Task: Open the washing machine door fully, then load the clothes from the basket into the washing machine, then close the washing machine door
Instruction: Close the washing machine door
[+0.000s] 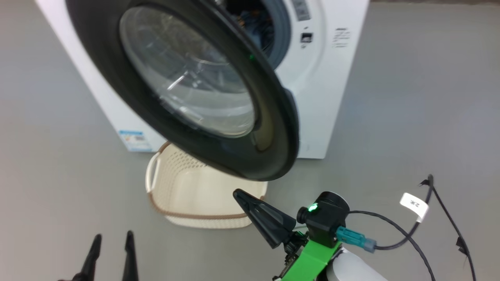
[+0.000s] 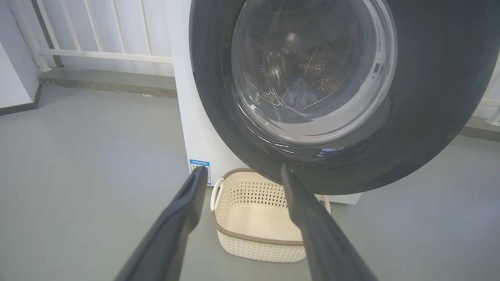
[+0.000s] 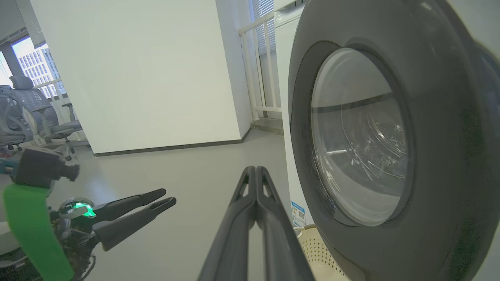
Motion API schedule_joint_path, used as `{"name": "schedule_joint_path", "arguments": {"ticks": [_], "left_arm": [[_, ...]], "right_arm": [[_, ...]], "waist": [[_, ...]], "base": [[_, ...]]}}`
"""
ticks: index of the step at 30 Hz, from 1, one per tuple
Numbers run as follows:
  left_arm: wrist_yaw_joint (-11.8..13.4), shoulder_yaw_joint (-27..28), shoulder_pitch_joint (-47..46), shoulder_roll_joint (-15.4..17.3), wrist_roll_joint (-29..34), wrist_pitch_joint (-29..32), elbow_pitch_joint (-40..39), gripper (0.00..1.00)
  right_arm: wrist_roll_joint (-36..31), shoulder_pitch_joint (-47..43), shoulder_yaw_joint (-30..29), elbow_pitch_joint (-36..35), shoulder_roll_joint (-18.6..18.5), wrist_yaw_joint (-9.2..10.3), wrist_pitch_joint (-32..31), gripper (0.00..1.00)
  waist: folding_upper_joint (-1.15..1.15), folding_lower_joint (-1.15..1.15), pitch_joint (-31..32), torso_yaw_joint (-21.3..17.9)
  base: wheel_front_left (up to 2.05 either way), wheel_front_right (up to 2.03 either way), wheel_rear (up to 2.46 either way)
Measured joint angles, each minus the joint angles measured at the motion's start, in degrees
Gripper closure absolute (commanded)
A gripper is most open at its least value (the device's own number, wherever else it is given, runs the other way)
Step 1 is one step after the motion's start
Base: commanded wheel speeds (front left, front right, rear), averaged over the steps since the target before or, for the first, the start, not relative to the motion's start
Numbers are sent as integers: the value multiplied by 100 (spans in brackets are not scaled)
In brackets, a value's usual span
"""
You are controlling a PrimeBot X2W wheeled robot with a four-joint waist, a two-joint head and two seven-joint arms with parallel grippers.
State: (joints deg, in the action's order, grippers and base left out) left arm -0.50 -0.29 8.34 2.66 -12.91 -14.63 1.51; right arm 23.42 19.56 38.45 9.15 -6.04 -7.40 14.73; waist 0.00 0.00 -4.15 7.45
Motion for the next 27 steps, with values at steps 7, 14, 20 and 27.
{"name": "schedule_joint_path", "arguments": {"ticks": [7, 14, 20, 27], "left_arm": [[78, -359, -272, -3, -220, 0, 20, 0], [83, -522, -540, -7, -256, 0, 27, 0], [85, -535, -694, -11, -256, 0, 35, 0], [109, -610, -890, -16, -257, 0, 31, 0]], "right_arm": [[46, 232, 29, 759, -98, 0, 0, 100], [-58, 484, -397, 1111, -91, 0, 0, 100], [-290, 620, -859, 1218, -82, 0, 0, 100], [-527, 812, -1447, 1245, -79, 0, 0, 100]], "waist": [[0, 0, -361, 415], [0, 0, -761, 717], [0, 0, -1045, 871], [0, 0, -1302, 918]], "base": [[0, 0, 0], [0, 0, 0], [0, 0, 0], [0, 0, 0]]}}
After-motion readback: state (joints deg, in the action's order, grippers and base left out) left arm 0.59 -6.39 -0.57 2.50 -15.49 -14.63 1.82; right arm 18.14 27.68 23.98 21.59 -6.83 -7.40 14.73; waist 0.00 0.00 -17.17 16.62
